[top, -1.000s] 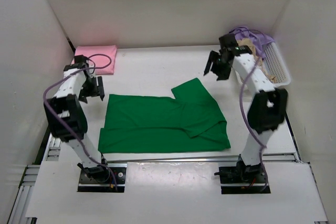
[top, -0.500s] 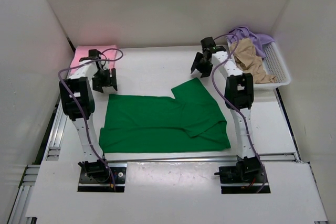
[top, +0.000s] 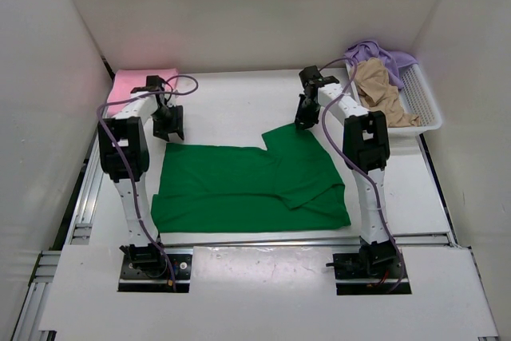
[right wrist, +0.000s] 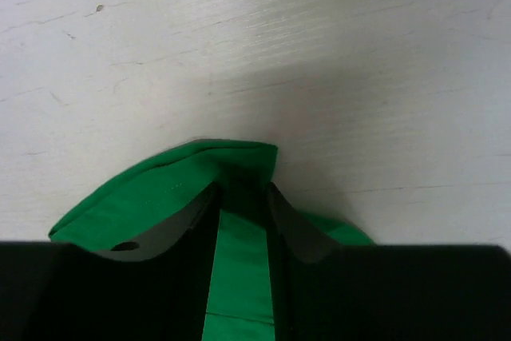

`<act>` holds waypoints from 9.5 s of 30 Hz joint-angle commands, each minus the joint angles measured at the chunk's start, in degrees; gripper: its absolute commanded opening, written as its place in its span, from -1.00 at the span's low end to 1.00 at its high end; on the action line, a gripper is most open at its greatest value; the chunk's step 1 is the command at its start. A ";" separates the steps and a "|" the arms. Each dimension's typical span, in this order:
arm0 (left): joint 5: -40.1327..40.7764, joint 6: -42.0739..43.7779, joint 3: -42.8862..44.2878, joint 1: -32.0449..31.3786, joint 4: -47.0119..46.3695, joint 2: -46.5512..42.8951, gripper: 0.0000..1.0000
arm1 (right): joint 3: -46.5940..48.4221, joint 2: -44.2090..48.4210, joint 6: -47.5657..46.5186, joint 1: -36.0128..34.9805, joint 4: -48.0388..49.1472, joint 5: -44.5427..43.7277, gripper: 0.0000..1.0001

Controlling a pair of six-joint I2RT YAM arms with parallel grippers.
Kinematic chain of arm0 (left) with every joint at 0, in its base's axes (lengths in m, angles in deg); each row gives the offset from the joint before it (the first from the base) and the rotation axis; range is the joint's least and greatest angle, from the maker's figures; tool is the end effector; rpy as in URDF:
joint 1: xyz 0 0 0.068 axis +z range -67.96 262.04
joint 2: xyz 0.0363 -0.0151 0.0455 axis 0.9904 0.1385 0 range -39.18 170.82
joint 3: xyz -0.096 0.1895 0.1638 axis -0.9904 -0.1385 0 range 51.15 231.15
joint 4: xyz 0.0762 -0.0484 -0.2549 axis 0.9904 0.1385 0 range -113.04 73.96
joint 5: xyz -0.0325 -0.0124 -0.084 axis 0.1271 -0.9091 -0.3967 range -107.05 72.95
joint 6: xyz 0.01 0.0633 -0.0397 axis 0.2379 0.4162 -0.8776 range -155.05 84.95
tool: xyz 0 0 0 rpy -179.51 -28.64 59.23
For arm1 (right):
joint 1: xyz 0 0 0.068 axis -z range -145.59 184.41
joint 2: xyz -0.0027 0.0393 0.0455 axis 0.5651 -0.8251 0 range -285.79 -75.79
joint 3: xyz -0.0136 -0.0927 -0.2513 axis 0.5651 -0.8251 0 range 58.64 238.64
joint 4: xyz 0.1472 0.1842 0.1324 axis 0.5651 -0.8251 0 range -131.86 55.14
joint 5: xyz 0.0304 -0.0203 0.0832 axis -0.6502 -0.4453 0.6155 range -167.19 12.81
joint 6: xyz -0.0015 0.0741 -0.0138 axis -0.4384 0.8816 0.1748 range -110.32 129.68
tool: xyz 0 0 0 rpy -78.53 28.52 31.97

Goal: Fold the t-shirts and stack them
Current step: Grap the side of the flattened tshirt furthest away from the robot with both arms, then fold the other side of the tshirt into a rectangle

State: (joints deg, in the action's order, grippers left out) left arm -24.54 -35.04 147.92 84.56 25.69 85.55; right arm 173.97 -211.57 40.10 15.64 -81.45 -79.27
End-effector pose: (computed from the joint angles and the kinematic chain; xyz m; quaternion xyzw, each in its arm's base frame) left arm 0.4521 0.0115 0.1268 -0.0141 0.9911 -0.0623 0.1171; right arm 0.4920 0.1647 0.1350 0.1030 0.9744 0.0666 0.1883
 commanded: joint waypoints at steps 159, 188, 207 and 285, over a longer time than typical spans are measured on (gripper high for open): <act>-12.65 -0.01 21.36 -48.75 1.81 9.22 -0.06 | -72.96 52.28 15.20 0.22 16.00 2.97 -1.00; -10.80 -0.01 14.67 -50.34 1.28 0.79 -0.79 | -70.77 56.59 10.02 1.27 15.39 2.97 -1.00; -8.69 -0.01 17.92 -50.86 2.33 8.06 -0.14 | -71.38 56.86 8.17 0.75 14.86 2.97 -1.00; -18.02 -0.01 -3.08 -42.87 7.87 -7.39 0.23 | -70.86 52.13 1.06 -5.22 31.74 11.32 -0.99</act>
State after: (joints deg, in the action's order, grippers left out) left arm -48.91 -35.52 145.85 42.82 38.60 81.96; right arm 99.59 -157.50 43.92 11.86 -51.03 -66.03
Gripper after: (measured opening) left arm 0.612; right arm 0.005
